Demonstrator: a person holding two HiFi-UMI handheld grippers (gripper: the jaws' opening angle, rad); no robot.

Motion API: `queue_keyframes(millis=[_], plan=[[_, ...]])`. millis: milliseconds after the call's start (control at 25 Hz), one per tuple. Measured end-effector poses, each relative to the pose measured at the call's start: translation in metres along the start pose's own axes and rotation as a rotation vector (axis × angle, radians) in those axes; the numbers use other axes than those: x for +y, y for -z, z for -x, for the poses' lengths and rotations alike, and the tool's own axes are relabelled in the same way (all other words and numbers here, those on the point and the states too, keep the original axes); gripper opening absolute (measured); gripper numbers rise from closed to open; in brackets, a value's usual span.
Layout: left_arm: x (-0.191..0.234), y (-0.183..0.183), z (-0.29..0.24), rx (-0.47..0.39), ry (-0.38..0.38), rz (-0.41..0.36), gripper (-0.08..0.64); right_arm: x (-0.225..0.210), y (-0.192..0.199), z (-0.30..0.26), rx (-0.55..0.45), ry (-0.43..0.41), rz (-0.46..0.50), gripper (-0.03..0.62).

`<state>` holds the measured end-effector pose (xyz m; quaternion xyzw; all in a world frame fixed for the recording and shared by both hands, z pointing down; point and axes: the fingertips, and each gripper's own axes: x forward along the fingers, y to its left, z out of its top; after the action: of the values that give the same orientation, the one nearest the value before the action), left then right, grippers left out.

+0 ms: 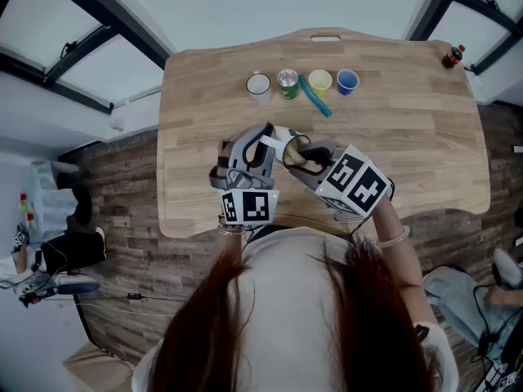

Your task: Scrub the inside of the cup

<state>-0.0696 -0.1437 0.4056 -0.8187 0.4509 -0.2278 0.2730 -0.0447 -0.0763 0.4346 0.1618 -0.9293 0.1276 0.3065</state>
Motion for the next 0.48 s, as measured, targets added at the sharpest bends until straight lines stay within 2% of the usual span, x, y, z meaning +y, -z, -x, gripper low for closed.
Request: queue_keyframes(millis=[280,480], plan=[[0.0003,0.0046,-0.0011,0.017,0.008,0.014,0.029,0.0007,0.0033,-0.0025,0.071,0.062,0.175,0.115],[-0.0001,0.0079,-0.0028,0.027,0.010,0.019,0.029,-0.0007,0.0058,-0.0049,0.107,0.094,0.250,0.115]])
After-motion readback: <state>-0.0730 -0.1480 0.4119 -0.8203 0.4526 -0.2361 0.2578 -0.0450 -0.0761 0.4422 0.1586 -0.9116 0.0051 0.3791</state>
